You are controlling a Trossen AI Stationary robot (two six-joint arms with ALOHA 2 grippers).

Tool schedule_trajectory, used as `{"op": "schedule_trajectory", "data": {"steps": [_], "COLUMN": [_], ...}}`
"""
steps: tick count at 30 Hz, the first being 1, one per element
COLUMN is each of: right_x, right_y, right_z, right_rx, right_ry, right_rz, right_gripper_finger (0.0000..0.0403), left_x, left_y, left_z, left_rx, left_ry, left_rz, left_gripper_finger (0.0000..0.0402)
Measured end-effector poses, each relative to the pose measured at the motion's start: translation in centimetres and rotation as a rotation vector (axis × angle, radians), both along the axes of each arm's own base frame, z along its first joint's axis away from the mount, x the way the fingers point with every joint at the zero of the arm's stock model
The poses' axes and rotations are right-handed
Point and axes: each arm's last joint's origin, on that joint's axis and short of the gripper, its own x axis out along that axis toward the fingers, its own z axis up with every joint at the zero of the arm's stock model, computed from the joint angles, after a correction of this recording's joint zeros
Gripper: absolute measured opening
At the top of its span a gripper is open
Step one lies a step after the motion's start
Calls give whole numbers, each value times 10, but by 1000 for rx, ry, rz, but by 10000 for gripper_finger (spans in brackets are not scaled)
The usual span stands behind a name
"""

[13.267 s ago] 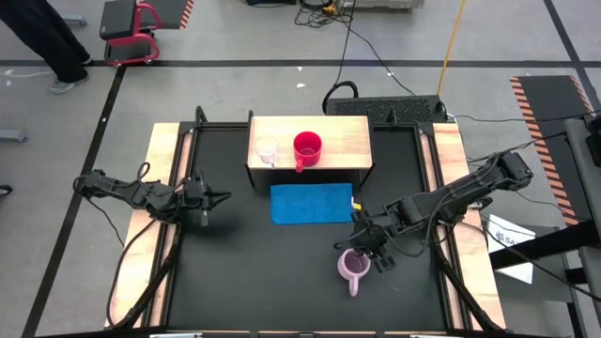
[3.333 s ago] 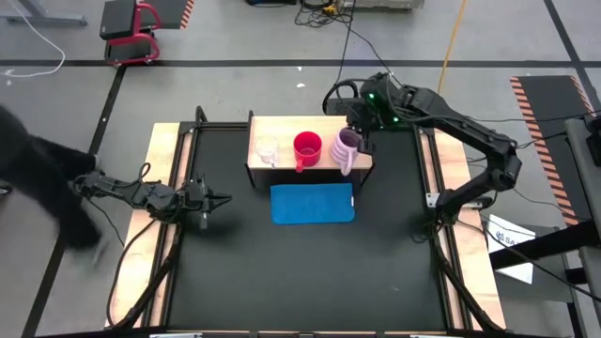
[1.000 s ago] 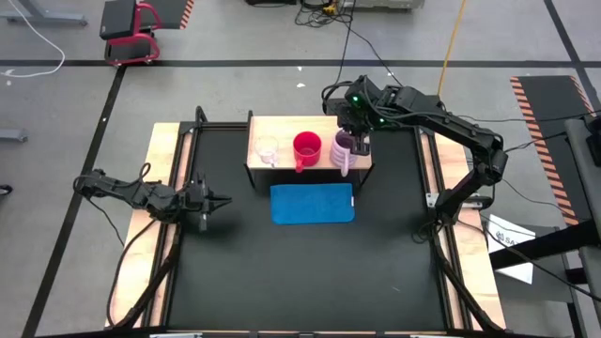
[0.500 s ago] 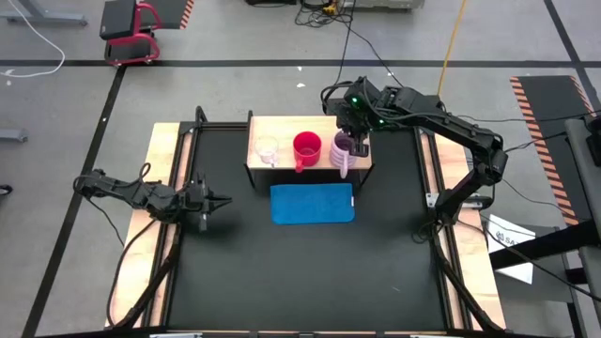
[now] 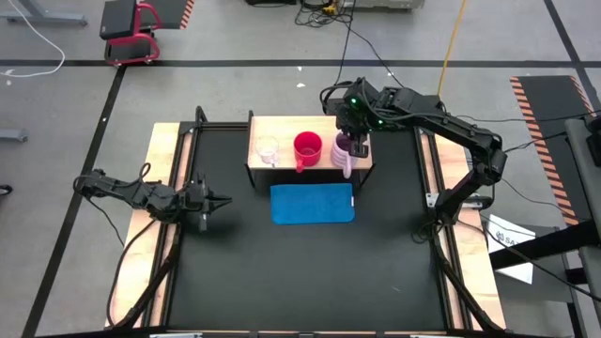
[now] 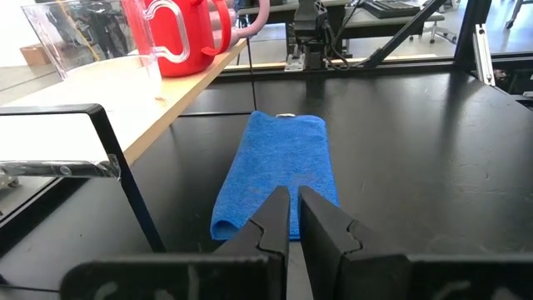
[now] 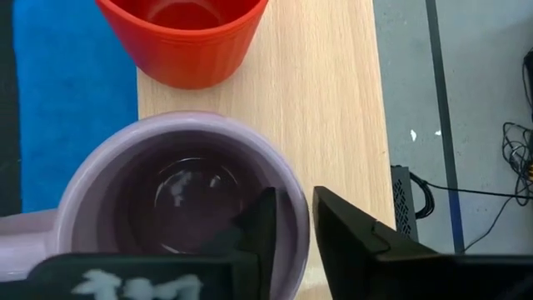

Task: Stack small to large cups/mugs on shelf
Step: Return to Home Position

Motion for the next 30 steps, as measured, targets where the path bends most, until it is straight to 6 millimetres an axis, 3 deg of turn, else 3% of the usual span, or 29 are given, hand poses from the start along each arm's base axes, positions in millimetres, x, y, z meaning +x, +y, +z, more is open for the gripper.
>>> {"op": "schedule_trajectory", "data": {"steps": [7,18,30], "right_x": [0,-2,-25], "right_y": [0,3,16], "right_z": [10,13,40], "right_rx": [-4,11,-22], "right_ry": [-36,-44,-141], "right_rz": [-4,9,-17], "right_gripper_finger": [105,107,107], "left_x": [0,0,0], "left_y": [0,0,0], "left_z": [0,0,0], "left_rx": [-1,-1,-1], "left_ry": [0,1,4], "left_rz": [0,0,-6], "left_gripper_finger": [31,31,31]}}
